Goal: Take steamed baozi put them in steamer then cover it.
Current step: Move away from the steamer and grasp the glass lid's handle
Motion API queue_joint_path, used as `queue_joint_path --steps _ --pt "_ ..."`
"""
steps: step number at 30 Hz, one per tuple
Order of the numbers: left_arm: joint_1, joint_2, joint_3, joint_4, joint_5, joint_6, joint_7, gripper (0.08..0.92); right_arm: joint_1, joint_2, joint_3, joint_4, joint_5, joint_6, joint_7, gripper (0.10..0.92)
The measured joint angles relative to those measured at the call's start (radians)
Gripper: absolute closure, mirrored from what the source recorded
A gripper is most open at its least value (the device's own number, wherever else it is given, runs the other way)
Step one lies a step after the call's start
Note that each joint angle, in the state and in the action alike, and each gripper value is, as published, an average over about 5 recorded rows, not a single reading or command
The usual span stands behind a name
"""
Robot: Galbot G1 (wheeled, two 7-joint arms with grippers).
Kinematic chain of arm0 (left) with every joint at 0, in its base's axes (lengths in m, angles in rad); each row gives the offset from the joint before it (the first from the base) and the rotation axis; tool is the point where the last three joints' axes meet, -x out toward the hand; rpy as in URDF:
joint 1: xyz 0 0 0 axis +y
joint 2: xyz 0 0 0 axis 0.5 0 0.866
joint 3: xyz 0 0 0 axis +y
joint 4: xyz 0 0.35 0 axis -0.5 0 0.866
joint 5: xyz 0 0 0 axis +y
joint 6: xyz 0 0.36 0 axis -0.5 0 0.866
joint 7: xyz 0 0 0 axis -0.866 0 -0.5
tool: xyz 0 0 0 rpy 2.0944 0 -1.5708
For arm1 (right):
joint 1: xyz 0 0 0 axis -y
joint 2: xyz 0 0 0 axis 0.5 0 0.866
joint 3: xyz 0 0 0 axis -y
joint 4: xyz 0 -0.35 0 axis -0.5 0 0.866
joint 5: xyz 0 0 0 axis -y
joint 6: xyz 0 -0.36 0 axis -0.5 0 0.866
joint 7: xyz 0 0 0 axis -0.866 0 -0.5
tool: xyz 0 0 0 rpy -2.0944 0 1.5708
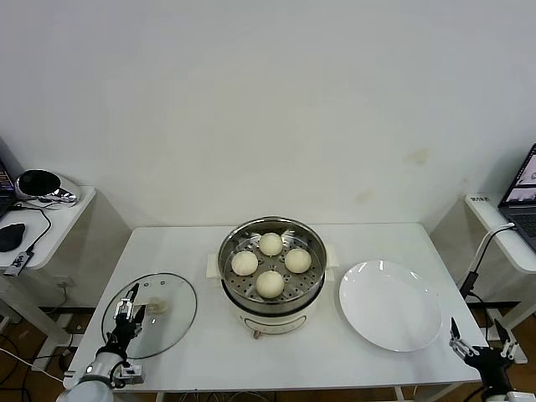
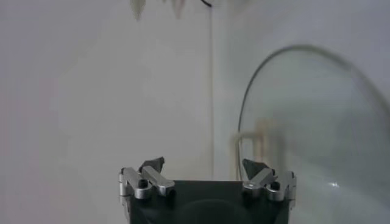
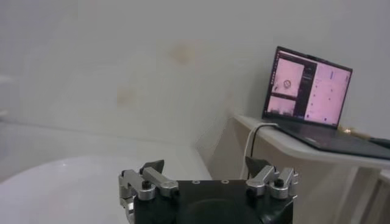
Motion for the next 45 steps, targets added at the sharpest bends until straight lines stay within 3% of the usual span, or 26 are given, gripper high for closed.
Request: queue_joint_path --steps 13,26,36,45 --pt "-0.122 0.0 0.041 0.111 0.011 0.001 0.008 0.185 0.001 0.003 0.004 -0.022 -0.008 0.004 -0.001 0.203" --pt "-0.151 -0.003 0.055 0.168 -0.01 -0.004 0.01 0.535 -0.004 0.006 -0.008 -0.025 -0.015 0.004 -0.005 0.203" --pt "-0.129 0.0 0.04 0.146 -0.038 -0.01 -0.025 0.814 -0.012 0.004 -0.021 -0.025 -0.024 0.006 -0.01 0.203" --pt "-0.06 0.043 -0.013 0.009 -0.088 0.014 0.001 0.847 -0.019 0.0 -0.04 -0.014 -0.029 0.004 -0.017 0.203"
